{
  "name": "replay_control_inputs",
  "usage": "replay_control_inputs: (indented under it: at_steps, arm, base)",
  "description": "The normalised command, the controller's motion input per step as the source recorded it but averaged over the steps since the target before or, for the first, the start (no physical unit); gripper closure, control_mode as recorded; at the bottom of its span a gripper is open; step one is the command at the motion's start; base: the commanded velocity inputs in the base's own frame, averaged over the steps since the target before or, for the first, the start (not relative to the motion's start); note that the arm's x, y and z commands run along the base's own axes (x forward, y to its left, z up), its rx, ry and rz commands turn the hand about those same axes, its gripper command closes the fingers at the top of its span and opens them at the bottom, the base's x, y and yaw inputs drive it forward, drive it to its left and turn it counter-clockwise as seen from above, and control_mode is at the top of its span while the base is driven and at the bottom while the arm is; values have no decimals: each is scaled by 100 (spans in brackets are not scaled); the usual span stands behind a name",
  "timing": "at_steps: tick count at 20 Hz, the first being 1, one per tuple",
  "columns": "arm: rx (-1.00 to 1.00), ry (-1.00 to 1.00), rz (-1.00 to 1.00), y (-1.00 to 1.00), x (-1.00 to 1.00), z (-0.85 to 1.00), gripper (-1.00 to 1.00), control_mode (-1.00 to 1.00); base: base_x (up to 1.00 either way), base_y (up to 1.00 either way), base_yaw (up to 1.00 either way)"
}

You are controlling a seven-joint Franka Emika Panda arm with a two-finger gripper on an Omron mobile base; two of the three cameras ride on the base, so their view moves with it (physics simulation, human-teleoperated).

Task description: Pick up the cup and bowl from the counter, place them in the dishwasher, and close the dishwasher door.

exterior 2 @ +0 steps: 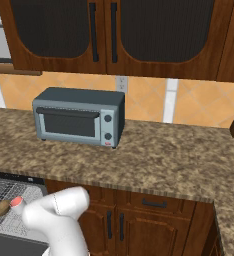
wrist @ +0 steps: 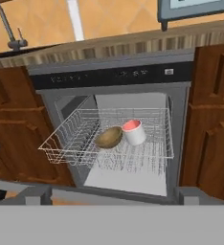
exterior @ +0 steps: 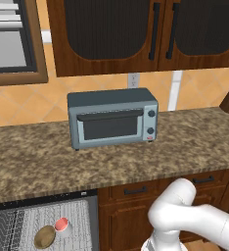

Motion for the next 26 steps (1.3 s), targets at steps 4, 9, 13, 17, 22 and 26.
replay_control_inputs:
  at_steps: [4, 9, 13, 17, 22, 26]
  arm:
    - [-5, -21, 0, 15, 11, -44, -100, -100]
    - [-1, -19, 0, 18, 35, -47, -100, -100]
    - [0, -3, 0, 38, 17, -68, -100, -100]
    - [-6, 0, 0, 50, 27, -57, -100, -100]
    - [-8, 0, -2, 65, 48, -33, -100, -100]
    - [-5, 0, -1, 67, 14, -29, -100, -100]
  base:
    - [0, 0, 0]
    - [0, 0, 0]
    - [0, 0, 0]
    - [0, 0, 0]
    - [0, 0, 0]
    - [0, 0, 0]
